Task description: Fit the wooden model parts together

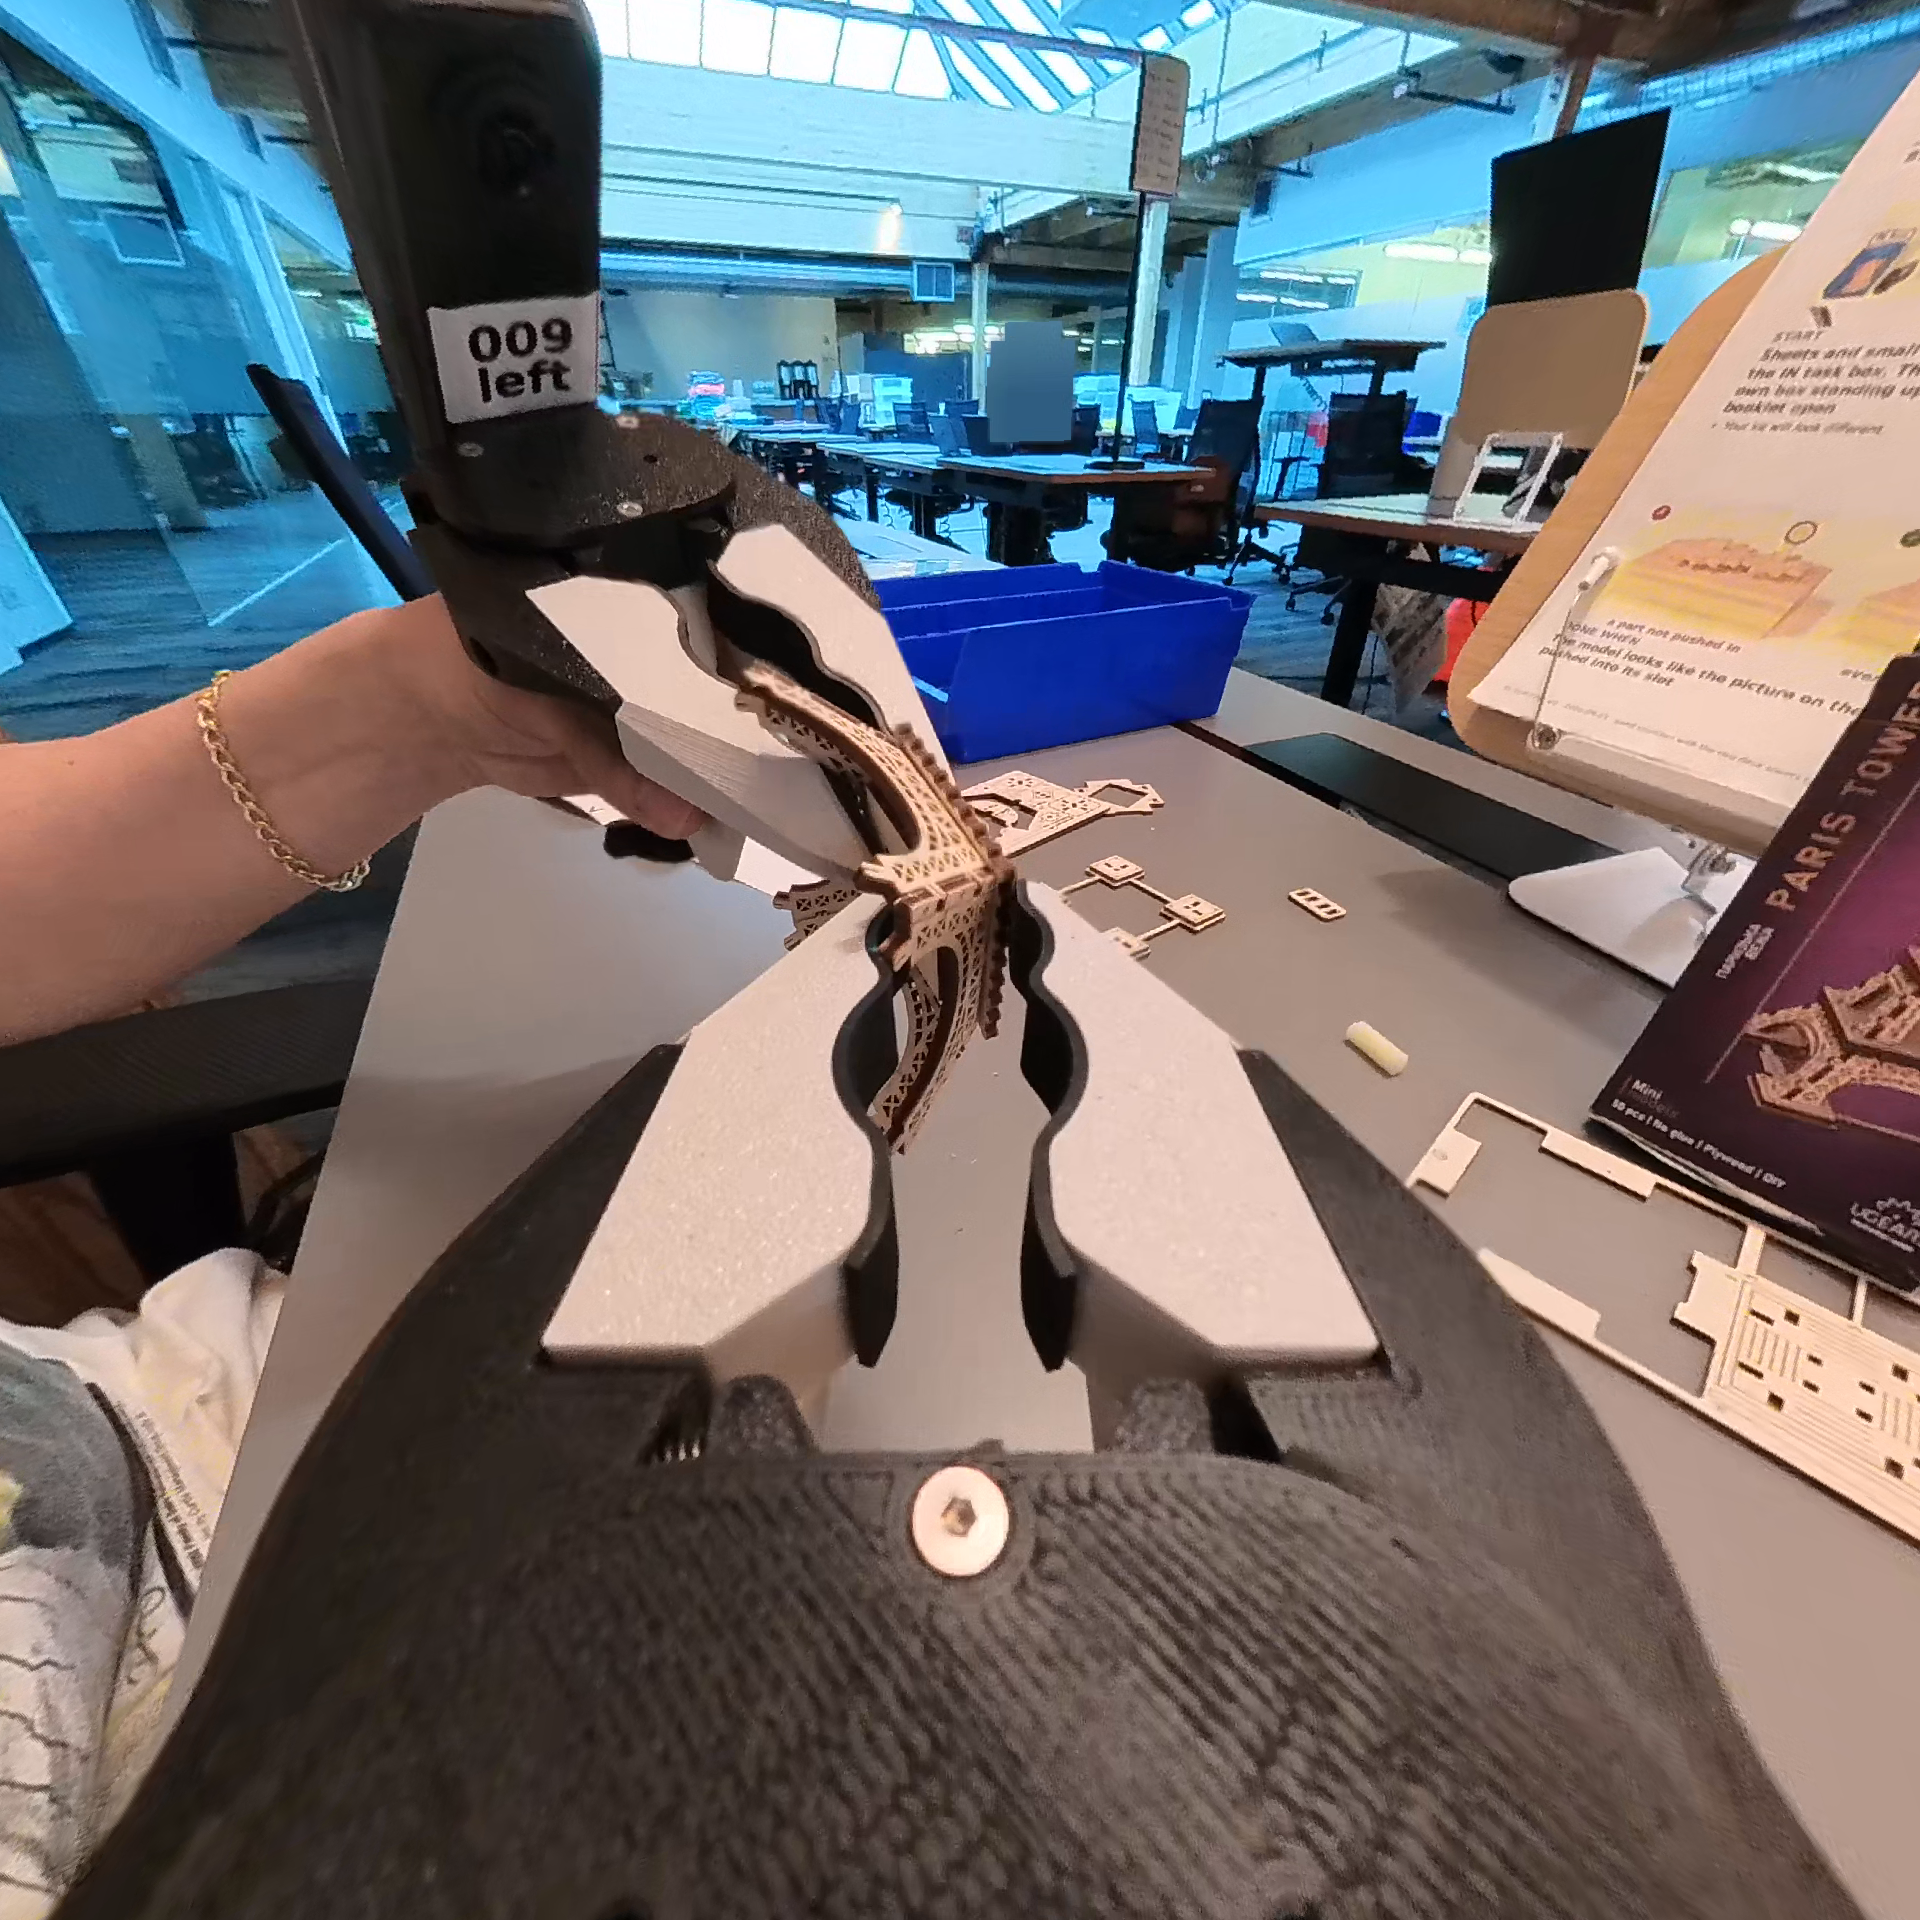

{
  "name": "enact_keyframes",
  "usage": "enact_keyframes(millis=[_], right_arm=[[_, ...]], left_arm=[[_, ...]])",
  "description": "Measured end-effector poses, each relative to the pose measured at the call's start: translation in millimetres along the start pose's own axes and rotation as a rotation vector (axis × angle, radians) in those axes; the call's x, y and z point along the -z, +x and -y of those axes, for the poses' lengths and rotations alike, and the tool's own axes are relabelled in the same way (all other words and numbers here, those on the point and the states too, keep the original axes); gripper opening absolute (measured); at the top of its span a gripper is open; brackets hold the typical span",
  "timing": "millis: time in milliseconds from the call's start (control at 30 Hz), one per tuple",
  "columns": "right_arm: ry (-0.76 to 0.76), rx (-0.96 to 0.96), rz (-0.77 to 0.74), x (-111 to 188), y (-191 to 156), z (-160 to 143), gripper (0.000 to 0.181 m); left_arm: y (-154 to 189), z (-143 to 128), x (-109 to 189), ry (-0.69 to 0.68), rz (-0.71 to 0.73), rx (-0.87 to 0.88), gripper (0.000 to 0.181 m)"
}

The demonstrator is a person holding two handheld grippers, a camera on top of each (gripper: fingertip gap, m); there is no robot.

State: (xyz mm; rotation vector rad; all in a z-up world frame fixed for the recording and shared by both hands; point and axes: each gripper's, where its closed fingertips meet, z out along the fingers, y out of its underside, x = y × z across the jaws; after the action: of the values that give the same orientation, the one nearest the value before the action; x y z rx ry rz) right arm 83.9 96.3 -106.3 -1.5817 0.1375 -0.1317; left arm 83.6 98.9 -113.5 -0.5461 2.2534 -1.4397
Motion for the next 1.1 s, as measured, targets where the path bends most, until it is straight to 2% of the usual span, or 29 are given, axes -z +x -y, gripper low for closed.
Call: enact_keyframes(millis=[200, 600, 800, 1100], right_arm=[[-0.017, -0.002, -0.016, 0, 1, 0, 0.016], [-0.037, 0.033, 0.033, 2, -6, -3, 0.017], [0.061, 0.012, 0.081, 6, -10, 7, 0.022], [0.056, 0.014, 0.171, 8, -21, 2, 0.026]], left_arm=[[4, 1, 0, 0.016, -0.041, 0.048, 0.019], [8, -2, -3, -0.005, -0.047, -0.011, 0.012], [15, 3, -5, 0.029, -0.110, 0.029, 0.012], [24, -1, -11, 0.048, -0.218, 0.080, 0.012]])
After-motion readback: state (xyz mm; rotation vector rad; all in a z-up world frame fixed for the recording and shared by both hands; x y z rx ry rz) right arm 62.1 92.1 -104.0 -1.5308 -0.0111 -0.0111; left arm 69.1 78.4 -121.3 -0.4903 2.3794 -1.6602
